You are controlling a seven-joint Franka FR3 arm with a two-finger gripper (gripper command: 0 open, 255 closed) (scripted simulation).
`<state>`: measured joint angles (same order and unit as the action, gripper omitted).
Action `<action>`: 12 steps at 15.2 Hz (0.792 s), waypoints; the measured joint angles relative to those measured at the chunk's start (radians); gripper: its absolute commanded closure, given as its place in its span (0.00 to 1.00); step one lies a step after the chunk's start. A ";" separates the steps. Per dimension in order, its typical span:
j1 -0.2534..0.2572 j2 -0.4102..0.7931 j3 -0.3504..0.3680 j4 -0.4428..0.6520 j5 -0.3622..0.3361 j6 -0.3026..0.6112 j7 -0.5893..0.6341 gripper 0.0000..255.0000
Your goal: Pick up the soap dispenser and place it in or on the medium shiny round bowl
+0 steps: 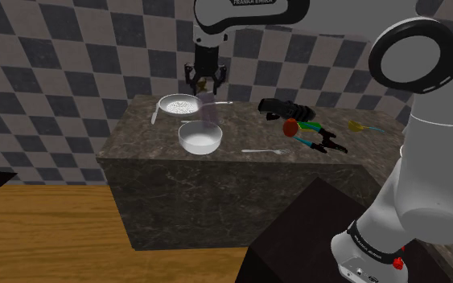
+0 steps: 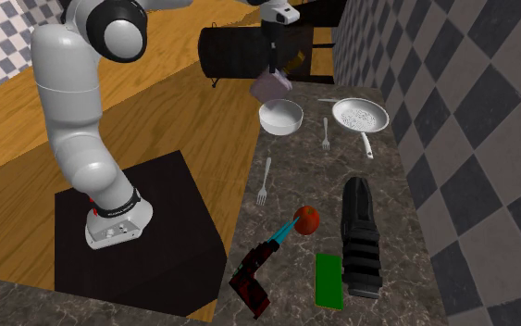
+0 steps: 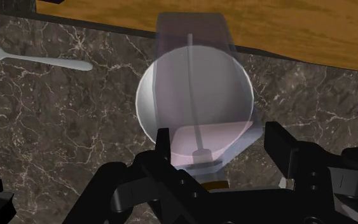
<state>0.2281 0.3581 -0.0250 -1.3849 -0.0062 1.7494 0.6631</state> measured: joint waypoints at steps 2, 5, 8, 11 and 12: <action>0.006 0.005 0.003 -0.015 -0.001 0.020 0.009 1.00; 0.006 0.009 0.002 -0.048 -0.001 0.057 0.009 1.00; 0.007 0.017 0.003 -0.079 -0.001 0.095 0.011 1.00; 0.006 0.018 0.003 -0.116 -0.001 0.134 0.010 1.00; 0.005 0.019 0.002 -0.129 -0.001 0.148 0.009 1.00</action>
<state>0.2328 0.3769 -0.0229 -1.5142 -0.0071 1.8969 0.6721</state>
